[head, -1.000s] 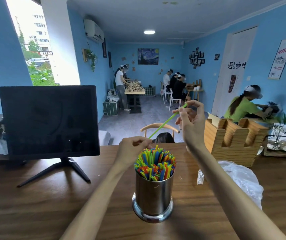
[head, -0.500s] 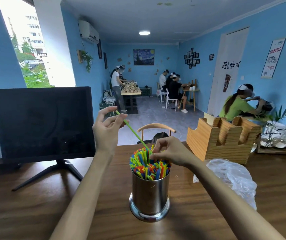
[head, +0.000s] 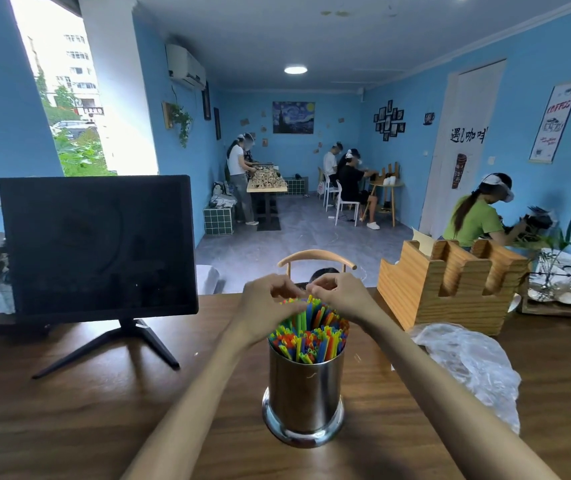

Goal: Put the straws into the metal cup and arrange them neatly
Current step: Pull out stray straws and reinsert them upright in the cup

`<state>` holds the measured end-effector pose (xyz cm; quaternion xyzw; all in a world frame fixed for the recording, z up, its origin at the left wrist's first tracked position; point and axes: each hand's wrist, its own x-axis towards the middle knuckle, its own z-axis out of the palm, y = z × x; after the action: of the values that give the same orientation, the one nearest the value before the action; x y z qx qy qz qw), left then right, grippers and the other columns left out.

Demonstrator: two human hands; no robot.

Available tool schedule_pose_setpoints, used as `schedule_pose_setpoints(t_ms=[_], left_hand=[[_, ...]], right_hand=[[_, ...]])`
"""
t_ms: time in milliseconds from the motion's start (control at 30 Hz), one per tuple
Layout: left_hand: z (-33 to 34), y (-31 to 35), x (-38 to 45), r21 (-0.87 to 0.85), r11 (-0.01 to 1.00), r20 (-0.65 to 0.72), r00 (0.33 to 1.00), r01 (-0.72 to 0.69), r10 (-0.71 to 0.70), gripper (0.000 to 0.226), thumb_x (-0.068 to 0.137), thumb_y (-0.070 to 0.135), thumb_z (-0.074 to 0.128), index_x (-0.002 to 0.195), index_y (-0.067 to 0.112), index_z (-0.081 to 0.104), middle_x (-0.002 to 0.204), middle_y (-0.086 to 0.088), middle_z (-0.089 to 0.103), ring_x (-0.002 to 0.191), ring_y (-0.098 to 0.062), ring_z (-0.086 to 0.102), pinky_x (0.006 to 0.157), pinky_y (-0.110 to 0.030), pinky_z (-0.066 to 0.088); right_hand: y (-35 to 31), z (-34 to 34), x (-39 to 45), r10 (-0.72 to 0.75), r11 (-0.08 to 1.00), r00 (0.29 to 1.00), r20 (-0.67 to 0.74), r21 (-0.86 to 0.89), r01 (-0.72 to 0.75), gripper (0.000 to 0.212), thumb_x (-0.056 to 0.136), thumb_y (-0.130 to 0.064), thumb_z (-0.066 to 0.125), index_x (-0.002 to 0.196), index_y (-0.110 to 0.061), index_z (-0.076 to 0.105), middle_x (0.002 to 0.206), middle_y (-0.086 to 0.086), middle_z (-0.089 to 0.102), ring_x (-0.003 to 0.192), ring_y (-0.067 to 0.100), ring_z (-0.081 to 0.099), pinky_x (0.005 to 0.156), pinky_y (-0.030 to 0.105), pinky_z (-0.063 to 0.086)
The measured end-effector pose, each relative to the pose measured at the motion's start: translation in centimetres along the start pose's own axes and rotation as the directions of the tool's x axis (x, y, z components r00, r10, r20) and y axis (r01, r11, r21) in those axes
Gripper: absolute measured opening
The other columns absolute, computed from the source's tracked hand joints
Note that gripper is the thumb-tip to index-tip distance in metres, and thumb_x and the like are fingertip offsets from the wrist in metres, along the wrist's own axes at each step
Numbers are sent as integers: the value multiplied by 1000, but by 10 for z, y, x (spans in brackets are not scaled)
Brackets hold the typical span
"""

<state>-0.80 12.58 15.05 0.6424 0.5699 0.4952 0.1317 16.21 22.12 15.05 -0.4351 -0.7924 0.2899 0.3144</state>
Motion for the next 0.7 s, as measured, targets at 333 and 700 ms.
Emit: schedule_pose_setpoints(t_ms=[333,700], left_hand=[[3,-12,-3,-56,996,77,995,74,-70,36,85,33,80,118,36,66,116,9,66,108,-5,60,95,-31,51],[5,-3,1,-141,987,63,996,75,-67,15,103,24,59,108,28,72,94,5,71,91,-6,64,85,-22,48]], right_hand=[[-31,-17,-7,-112,988,968,-226,79,133,11,98,-26,66,88,-24,69,75,-10,65,70,6,59,62,17,43],[-78,-64,-31,-186,709,883,-430,563,424,12,103,-11,56,97,-6,65,90,5,71,69,16,66,57,24,53]])
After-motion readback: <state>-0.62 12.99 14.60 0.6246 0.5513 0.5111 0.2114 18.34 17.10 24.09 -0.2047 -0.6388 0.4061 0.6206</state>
